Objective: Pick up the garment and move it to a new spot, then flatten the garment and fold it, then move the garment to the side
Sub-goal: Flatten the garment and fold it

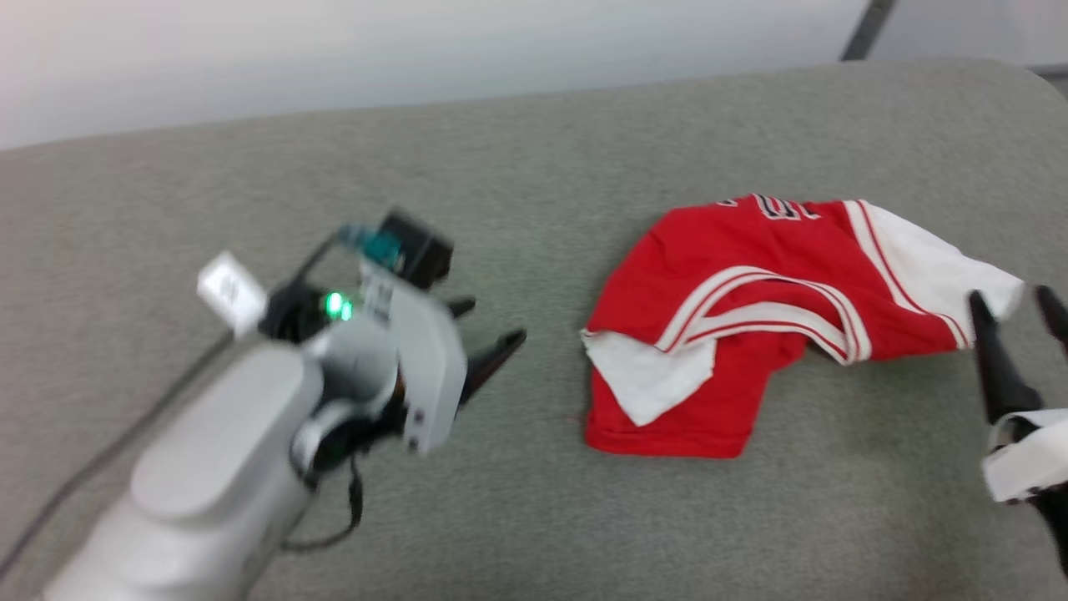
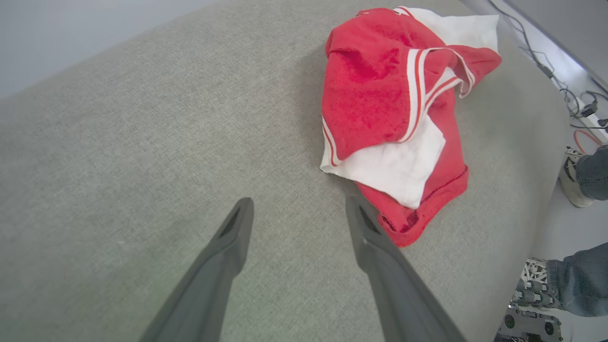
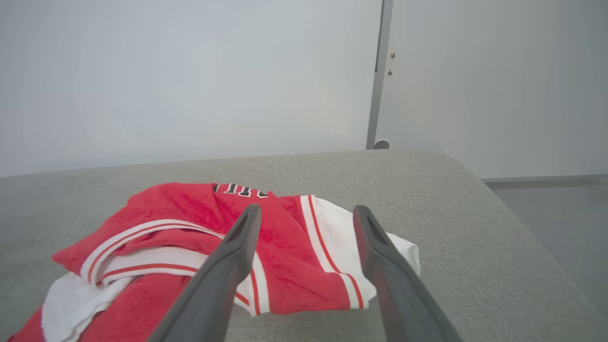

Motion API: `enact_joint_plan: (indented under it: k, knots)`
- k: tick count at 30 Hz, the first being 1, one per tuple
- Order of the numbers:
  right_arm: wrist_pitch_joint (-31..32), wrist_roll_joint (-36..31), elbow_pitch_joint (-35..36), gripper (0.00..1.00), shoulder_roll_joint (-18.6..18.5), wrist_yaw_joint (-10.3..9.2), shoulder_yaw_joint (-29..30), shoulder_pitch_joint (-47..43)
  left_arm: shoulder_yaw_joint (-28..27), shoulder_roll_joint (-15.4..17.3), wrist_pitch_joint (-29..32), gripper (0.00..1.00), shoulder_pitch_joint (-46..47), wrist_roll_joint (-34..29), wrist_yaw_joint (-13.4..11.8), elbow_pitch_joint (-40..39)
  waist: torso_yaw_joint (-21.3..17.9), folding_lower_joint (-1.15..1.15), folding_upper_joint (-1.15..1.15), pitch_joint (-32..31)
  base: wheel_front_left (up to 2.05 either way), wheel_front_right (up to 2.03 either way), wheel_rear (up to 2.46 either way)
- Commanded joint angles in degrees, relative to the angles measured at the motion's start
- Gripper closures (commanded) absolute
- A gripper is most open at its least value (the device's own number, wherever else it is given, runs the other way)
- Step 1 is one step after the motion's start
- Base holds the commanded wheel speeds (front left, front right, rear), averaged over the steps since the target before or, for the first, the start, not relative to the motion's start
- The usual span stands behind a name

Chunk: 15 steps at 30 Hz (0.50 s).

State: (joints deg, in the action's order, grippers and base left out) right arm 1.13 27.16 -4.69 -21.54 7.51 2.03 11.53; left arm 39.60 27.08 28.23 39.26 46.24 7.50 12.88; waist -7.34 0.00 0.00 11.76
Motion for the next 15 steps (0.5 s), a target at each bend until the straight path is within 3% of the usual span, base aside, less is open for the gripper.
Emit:
enact_joint_plan:
  k: [1, 7, 15]
  knots:
    - [0.7, -0.5, 1.7, 0.00, 1.2, -0.04, -0.7, -0.1, 1.9, -0.1, 3.1, 0.00, 3.5, 2.5, -0.1, 0.8, -3.0, 0.00, 0.00, 1.6, 0.00, 0.00, 0.00]
    - [1.6, -0.6, 3.8, 0.00, 2.3, -0.04, -1.8, 1.3, 8.3, -2.6, 11.3, 0.00, 12.5, 8.5, -0.1, 5.8, -6.3, 0.00, 0.00, 4.4, 0.00, 0.00, 0.00]
    - [0.6, -0.8, 3.9, 0.00, 2.5, -0.04, -2.0, 2.2, 13.7, -2.4, 11.8, 0.00, 16.3, 12.5, -0.1, 9.7, -8.3, 0.00, 0.00, 5.8, 0.00, 0.00, 0.00]
